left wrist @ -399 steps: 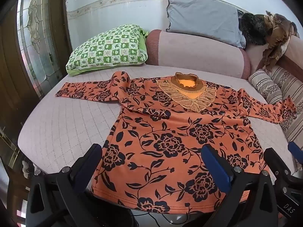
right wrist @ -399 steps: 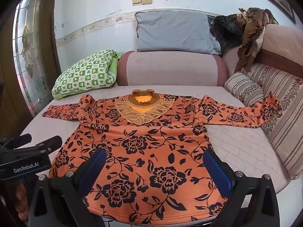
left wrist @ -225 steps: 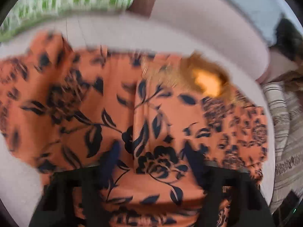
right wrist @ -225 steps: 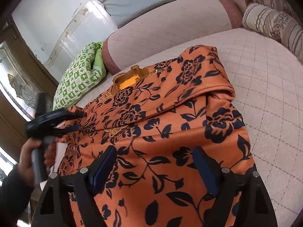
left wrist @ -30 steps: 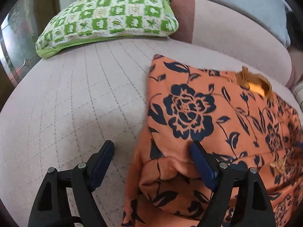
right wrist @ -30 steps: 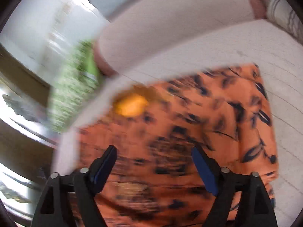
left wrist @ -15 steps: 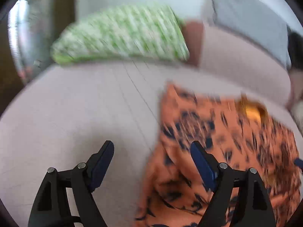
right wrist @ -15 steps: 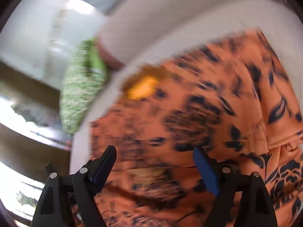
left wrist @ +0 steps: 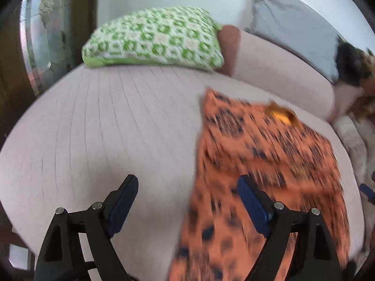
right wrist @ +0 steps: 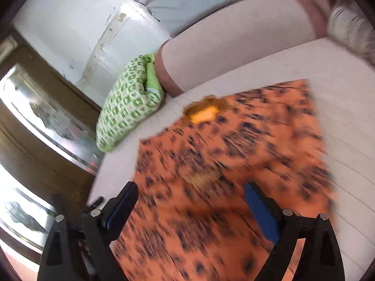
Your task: Fold small clothes
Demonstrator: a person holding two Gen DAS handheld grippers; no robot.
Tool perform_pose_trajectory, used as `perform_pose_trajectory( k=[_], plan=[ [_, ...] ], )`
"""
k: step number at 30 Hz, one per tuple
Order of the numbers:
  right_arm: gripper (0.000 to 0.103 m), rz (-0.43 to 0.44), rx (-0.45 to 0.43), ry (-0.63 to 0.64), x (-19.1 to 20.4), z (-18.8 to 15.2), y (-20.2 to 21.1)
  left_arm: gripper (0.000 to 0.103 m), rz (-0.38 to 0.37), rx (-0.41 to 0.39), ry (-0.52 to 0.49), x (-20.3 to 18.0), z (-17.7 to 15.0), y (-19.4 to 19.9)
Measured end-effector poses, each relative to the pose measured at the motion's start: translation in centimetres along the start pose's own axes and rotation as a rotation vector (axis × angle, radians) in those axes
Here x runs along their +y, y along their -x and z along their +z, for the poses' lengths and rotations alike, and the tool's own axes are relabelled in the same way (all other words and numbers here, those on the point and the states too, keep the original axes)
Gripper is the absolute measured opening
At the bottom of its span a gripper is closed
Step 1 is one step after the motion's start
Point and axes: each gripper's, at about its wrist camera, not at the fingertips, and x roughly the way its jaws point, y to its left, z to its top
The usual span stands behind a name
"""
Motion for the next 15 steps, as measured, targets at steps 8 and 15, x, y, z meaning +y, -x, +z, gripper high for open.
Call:
perform_pose_trajectory(
  k=[8, 15],
  plan=[
    [0.094, -0.232, 0.179, -0.168, -9.9, -9.2, 7.1, 0.087, -0.002, 0.241, -0.061, -0.9, -10.0, -0.1],
    [0.091, -0.225, 0.206, -0.183, -10.6, -12.1, 6.4, 0.087, 0.026, 0.208, -0.144, -2.2, -11.7, 0.4]
  ],
)
